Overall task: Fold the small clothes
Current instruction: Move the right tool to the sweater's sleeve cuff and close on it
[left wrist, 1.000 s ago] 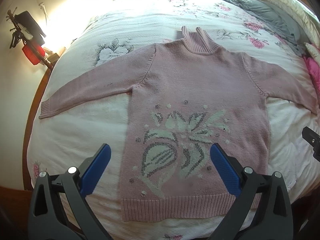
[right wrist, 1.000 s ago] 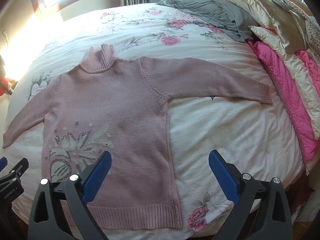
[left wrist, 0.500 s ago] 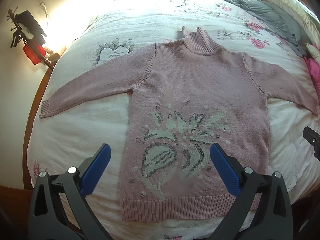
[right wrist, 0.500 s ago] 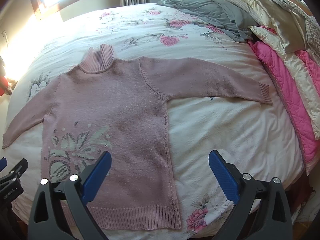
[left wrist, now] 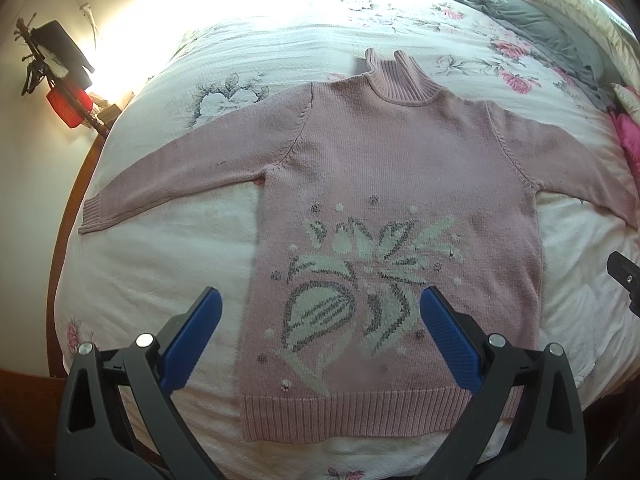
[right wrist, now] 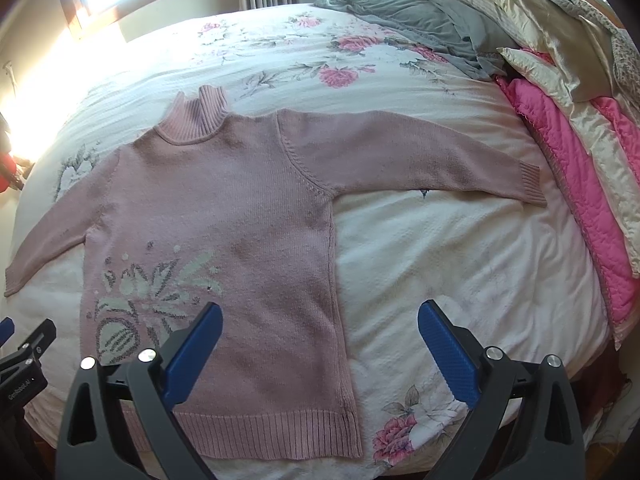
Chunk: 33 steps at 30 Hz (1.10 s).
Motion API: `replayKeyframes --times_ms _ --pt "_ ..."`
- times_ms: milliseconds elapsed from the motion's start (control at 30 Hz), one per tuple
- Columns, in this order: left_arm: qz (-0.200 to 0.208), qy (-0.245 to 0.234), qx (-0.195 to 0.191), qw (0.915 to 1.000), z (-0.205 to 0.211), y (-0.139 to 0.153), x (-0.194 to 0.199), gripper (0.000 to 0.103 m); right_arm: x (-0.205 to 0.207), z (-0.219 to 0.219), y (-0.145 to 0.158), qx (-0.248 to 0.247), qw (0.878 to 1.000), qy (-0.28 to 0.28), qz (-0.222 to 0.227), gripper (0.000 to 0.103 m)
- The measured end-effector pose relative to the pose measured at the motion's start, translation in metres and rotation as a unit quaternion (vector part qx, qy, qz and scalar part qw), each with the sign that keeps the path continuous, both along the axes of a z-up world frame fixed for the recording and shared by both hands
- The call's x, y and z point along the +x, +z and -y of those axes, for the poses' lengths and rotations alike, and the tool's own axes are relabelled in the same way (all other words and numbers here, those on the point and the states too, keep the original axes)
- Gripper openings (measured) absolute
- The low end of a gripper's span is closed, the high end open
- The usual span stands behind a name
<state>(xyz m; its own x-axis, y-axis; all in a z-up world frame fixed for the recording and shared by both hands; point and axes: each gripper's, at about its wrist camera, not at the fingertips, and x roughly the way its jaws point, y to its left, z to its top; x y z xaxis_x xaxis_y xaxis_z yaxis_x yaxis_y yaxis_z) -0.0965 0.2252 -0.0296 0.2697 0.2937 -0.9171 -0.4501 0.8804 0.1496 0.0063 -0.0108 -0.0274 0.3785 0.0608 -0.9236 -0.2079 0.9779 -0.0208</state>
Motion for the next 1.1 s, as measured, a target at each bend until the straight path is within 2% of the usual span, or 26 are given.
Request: replayKeyframes --times_ms 167,267,400,567,733,900,1000,1100 --pt "-0.001 -0.001 0.0 1.0 0.0 -0.003 0.001 0.099 0.002 0.001 -0.003 0.003 1.0 0.001 0.0 0.099" --pt "0.003 -0.013 -0.019 0.9997 0.002 -0.011 0.007 0.099 0.009 0.006 -0.008 0.015 1.0 0.007 0.005 0.099" --pt "0.013 -0.021 -0.029 0.9993 0.01 -0.029 0.033 0.099 0.044 0.036 -0.021 0.029 0.999 -0.015 0.009 0.099" --pt "0.031 -0.025 -0.026 0.9989 0.036 -0.045 0.09 0.099 0.116 0.11 -0.035 0.018 0.997 -0.074 0.025 0.099" --pt "0.044 -0.019 -0.031 0.9984 0.07 -0.062 0.153 0.099 0.192 0.192 -0.056 -0.009 0.994 -0.106 0.03 0.099" --pt "0.047 -0.028 -0.038 0.9978 0.11 -0.081 0.21 0.099 0.261 0.286 -0.093 0.003 0.988 -0.154 -0.006 0.099" --pt "0.046 -0.037 -0.038 0.9975 0.133 -0.092 0.239 0.099 0.292 0.336 -0.115 -0.009 0.983 -0.178 -0.029 0.097" --pt "0.041 -0.047 -0.046 0.997 0.154 -0.102 0.264 0.099 0.313 0.375 -0.136 0.021 0.981 -0.186 -0.059 0.097"
